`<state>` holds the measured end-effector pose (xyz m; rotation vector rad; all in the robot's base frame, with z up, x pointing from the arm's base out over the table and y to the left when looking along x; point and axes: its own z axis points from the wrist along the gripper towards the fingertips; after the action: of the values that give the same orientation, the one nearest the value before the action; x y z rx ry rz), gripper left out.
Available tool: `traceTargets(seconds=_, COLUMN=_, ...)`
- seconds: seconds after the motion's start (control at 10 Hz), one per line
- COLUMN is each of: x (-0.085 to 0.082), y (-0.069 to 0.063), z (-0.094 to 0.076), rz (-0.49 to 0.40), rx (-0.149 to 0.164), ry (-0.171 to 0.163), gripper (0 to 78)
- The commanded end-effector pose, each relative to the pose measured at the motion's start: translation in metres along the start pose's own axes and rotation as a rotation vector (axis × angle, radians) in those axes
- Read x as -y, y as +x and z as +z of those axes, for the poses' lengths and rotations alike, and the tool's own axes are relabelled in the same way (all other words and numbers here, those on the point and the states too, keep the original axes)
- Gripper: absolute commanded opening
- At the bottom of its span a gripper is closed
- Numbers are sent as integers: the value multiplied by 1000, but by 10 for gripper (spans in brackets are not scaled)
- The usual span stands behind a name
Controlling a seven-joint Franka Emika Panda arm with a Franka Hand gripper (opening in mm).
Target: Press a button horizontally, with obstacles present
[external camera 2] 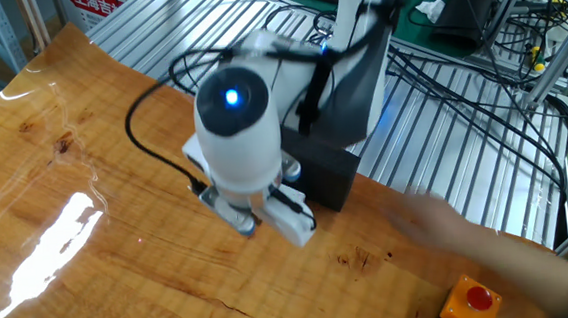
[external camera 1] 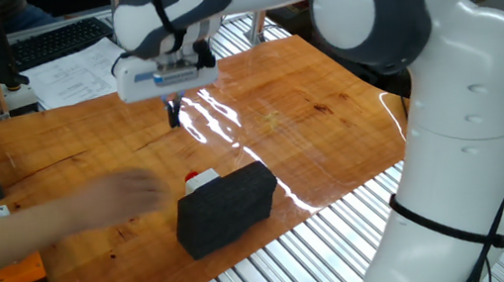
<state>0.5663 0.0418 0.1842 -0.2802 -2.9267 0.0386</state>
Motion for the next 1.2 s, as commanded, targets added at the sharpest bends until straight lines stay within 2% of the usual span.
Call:
traceTargets(seconds=0.1, x=-6, y=-1, z=27, rz=9, rx=-17, ry=6, gripper=0)
traceTargets(seconds=0.5, x=-5, y=3, z=56, rz=22, rx=-28, ry=15, gripper=0)
traceTargets(seconds=0.7, x=-5, y=2, z=67, rz=26, rx=-27, ry=14, gripper=0)
traceTargets(seconds=1.2, x=-5, y=-1, z=77, rz=40, rx=-46, ry=21, gripper=0)
